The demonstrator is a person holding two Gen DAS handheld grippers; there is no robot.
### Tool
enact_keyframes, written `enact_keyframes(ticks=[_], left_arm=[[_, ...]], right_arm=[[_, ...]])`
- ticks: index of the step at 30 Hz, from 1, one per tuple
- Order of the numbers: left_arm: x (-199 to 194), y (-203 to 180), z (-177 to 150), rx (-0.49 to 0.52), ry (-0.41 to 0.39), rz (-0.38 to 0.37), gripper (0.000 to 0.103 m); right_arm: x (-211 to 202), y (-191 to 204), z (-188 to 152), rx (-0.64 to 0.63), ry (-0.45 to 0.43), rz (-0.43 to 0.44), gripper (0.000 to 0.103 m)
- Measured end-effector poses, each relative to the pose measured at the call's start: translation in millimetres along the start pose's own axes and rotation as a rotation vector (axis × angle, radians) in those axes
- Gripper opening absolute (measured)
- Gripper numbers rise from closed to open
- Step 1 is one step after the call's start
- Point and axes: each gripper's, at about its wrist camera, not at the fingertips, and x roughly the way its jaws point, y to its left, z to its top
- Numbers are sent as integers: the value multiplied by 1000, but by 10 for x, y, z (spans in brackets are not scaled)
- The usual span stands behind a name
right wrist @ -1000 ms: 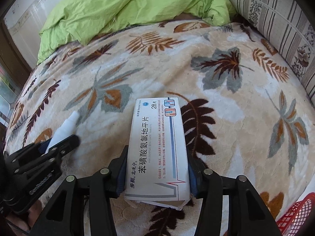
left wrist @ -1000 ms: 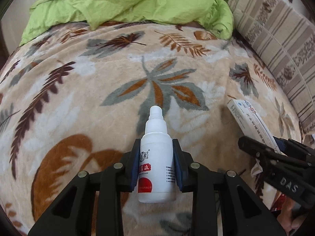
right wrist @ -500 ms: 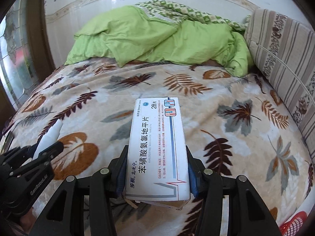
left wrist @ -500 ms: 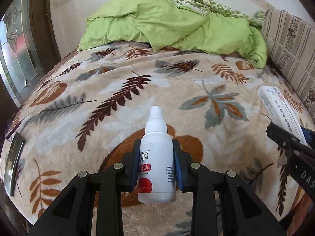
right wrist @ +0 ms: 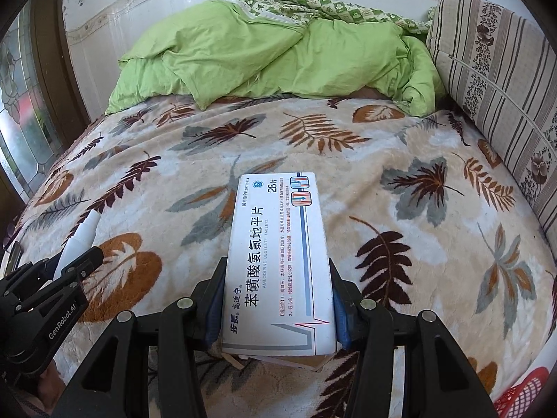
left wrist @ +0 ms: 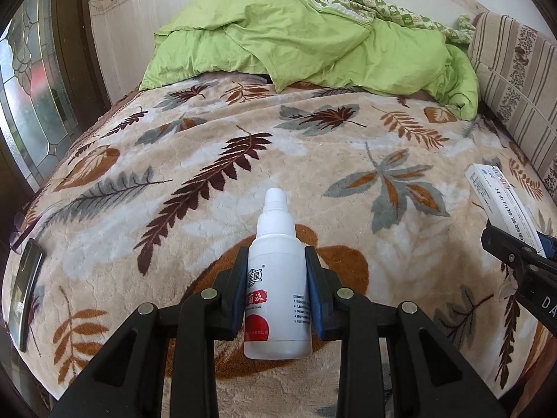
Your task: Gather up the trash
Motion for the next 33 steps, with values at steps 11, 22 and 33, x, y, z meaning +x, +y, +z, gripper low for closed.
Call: enact_keyframes(ticks=[11,22,33], left_arm=[[-12,1,-1,4,-5,5,29],[-60,-17,7,23,-31,12,29],[-110,-43,15,34,-55,0,29]], right_arm=[[-17,-7,-12,-6,-7,-4,54],[-43,39,-18,-35,-18,-13,54],[-44,69,-18,-48,-21,-8,54]])
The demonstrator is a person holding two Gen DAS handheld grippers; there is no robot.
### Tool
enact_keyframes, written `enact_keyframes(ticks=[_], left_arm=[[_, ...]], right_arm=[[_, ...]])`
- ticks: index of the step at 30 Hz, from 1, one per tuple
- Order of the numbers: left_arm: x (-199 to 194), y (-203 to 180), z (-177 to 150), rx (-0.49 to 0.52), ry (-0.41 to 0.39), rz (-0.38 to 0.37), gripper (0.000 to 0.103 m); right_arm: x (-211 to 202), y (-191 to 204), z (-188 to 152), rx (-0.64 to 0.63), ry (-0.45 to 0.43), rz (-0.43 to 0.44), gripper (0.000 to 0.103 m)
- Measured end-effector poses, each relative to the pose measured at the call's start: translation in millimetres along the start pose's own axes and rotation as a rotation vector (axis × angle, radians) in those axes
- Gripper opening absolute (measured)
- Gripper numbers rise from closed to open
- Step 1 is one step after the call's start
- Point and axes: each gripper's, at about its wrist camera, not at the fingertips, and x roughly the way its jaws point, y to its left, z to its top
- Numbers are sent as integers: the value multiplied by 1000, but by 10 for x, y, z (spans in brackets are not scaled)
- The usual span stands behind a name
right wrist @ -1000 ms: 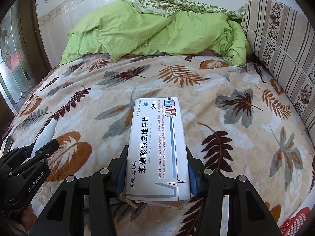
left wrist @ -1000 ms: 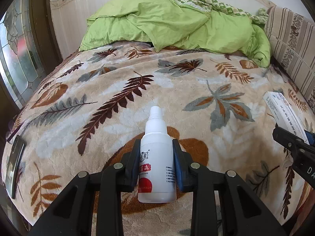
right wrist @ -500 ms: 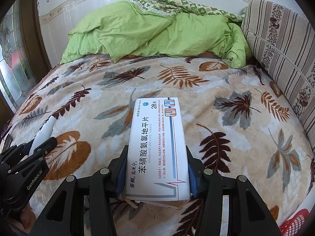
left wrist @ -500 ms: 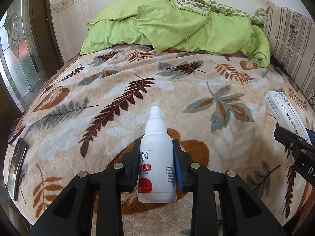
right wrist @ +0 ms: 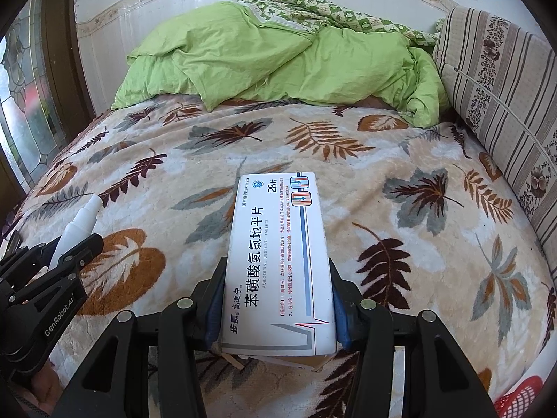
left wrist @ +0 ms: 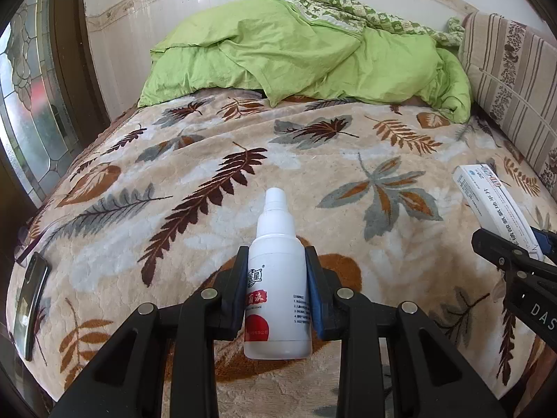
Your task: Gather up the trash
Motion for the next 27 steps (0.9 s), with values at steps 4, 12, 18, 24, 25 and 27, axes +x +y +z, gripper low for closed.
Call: enact_keyframes(ticks=[4,12,18,24,25,27], left_arm=[[-11,-14,1,6,-4,-4,29],[-17,-26,0,8,-5,-9,29],[-16,-46,-2,9,-5,-13,29],[-19,-92,-8,17,-3,-23,29],[-17,-89,-8,18,-2,-25,29],[-17,-97,-11,18,0,-28,29]], right_arm=[[-10,17,0,-6,-4,2,54],[-16,27,-2,-7,-8,3,54],[-27,27,-2,-5,-9,3,54],[-29,24,0,-7,-10,1,54],[-30,23,1,-6,-11,2,54],[-30,23,1,-5,-13,3,54]])
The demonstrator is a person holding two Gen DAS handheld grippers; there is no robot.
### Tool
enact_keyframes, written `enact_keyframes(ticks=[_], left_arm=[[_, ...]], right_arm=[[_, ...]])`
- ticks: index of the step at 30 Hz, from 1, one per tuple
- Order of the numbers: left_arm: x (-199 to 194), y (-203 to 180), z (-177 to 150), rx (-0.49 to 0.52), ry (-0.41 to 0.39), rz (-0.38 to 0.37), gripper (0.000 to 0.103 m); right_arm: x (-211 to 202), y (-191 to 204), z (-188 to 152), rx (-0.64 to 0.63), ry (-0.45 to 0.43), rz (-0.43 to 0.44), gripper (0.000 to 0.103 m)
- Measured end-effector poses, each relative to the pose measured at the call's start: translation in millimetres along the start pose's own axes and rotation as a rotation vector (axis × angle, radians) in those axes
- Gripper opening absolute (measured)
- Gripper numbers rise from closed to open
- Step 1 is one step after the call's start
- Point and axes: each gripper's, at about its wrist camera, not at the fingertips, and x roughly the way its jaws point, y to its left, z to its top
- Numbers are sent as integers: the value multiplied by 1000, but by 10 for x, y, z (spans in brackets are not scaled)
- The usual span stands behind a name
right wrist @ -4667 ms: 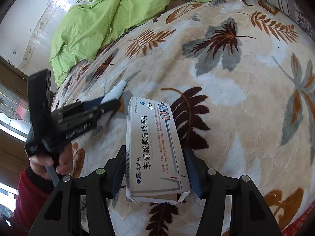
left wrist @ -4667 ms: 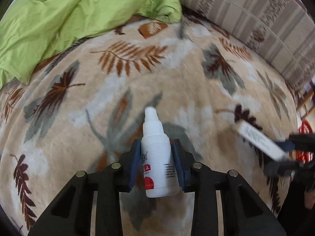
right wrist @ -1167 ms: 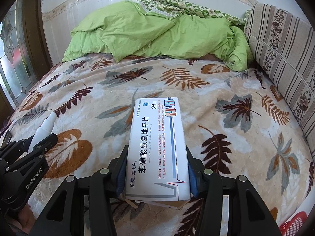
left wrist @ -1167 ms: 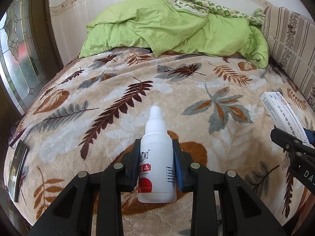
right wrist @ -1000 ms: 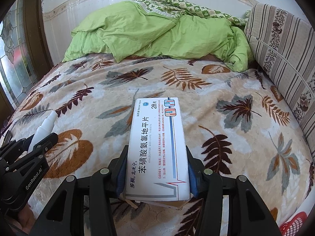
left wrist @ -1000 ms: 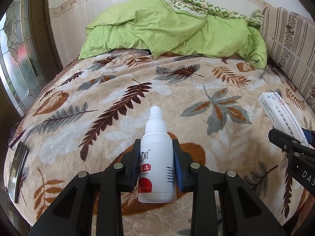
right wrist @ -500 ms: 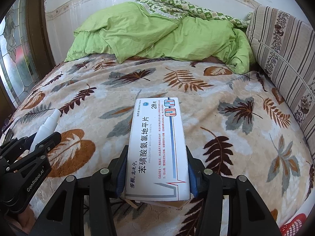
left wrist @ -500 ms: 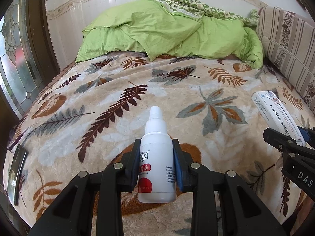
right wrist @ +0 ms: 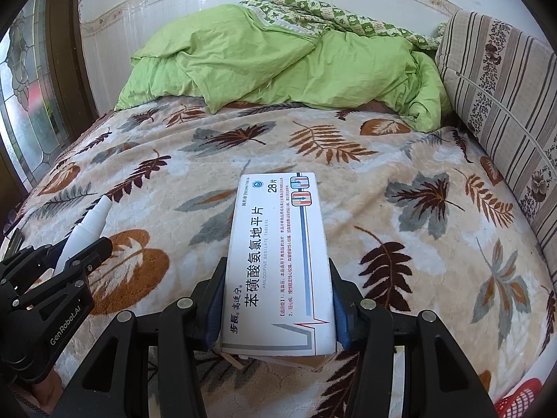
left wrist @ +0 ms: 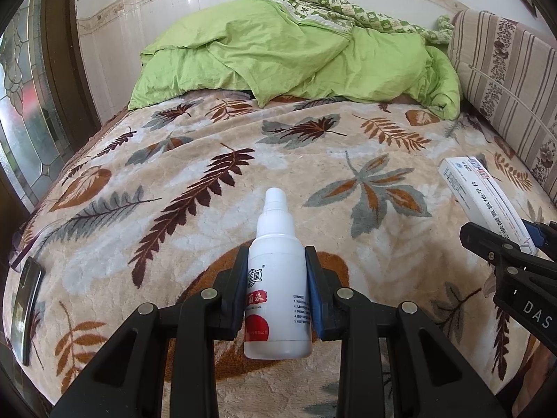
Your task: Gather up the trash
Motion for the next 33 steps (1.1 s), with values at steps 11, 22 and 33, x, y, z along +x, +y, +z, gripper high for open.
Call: enact_keyframes(ticks=[11,22,33], left_arm=[[-15,-19,-7,23,-5,-24,29],[-341,-135,-71,48,-3,-127,29],[-807,-570,-269,163,-13,-263,29]], right_arm=[[-105,-51,-8,28,-26,-4,54],[-550,-289,-217,153,-33,43,54],[-1125,-667,-612,250,-36,17,54]])
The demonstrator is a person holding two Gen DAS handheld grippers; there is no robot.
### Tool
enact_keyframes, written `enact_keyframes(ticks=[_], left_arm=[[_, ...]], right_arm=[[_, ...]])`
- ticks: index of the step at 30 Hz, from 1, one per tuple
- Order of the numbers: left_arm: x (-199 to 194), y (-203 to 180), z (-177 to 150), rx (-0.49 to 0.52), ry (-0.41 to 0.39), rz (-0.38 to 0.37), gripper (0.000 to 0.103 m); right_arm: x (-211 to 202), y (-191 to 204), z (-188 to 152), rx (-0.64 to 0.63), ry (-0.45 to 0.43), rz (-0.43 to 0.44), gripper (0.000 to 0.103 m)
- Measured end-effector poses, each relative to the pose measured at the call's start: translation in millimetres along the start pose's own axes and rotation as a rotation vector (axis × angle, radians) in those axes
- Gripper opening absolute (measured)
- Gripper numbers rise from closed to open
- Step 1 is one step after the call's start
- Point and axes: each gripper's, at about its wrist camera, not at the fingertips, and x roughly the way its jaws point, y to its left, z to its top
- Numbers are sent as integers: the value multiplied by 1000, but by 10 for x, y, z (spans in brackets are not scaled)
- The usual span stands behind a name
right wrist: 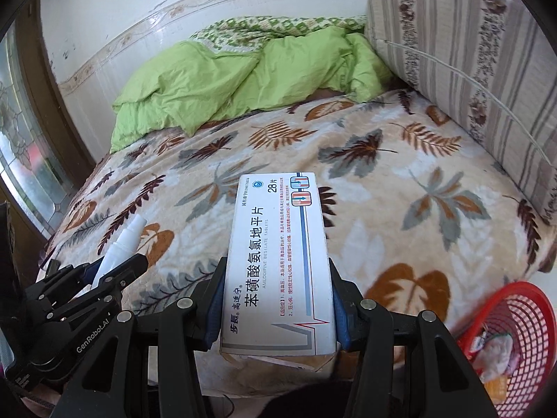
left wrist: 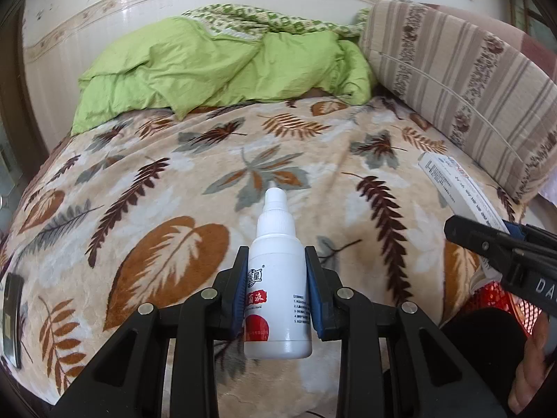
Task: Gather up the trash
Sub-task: 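Carry the bottle and medicine box over the red basket with both tools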
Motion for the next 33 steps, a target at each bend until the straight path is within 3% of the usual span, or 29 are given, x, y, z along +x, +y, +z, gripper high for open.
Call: enact_keyframes(ticks=[16,33], left_arm=[[-312,-966,216,192,-32,-185,29],[-354,-2153,275,374,77,-493,29]], right_arm=[[-728,-1038,-289,223,-36,-121,54],[-1484,-1961,-805,424,-45,-313,54]])
